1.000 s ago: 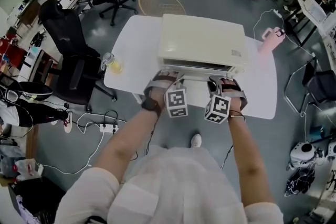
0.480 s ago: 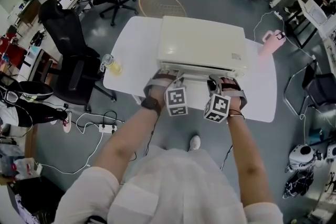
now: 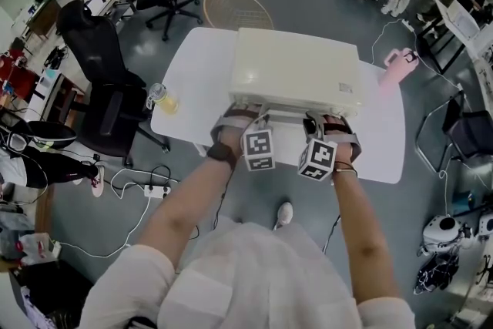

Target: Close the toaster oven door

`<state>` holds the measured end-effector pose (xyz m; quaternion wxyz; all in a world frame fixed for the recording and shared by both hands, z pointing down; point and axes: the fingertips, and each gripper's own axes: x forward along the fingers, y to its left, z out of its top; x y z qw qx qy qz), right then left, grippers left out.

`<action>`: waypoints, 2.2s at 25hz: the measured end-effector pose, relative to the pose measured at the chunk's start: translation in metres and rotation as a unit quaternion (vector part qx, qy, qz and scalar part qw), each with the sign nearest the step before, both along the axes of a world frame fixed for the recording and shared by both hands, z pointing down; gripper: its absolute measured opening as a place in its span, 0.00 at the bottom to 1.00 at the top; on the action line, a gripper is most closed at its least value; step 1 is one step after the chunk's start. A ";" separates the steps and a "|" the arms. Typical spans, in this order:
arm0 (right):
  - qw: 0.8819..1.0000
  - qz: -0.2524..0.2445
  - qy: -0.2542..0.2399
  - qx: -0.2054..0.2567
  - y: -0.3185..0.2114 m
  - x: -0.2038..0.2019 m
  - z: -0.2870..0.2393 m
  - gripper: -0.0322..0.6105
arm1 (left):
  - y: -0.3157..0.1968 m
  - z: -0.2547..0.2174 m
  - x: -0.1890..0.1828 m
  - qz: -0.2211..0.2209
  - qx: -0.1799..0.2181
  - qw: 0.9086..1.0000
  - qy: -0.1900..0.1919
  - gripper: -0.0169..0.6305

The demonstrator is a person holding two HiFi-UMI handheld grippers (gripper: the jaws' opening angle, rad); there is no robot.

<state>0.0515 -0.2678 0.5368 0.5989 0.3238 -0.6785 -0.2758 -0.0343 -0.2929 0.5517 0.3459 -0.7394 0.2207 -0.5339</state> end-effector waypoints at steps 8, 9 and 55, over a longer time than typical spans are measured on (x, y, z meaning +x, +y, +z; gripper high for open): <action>1.000 -0.002 0.000 -0.002 -0.001 0.002 0.001 0.21 | -0.001 0.000 0.002 -0.001 0.004 1.000 0.000 0.19; 1.000 -0.002 0.000 -0.003 -0.001 0.002 0.001 0.21 | -0.001 0.000 0.002 -0.001 0.004 1.000 -0.001 0.19; 0.757 0.165 -0.618 0.133 0.055 0.042 -0.145 0.16 | 0.027 -0.163 -0.104 -0.163 -0.011 0.804 0.572 0.12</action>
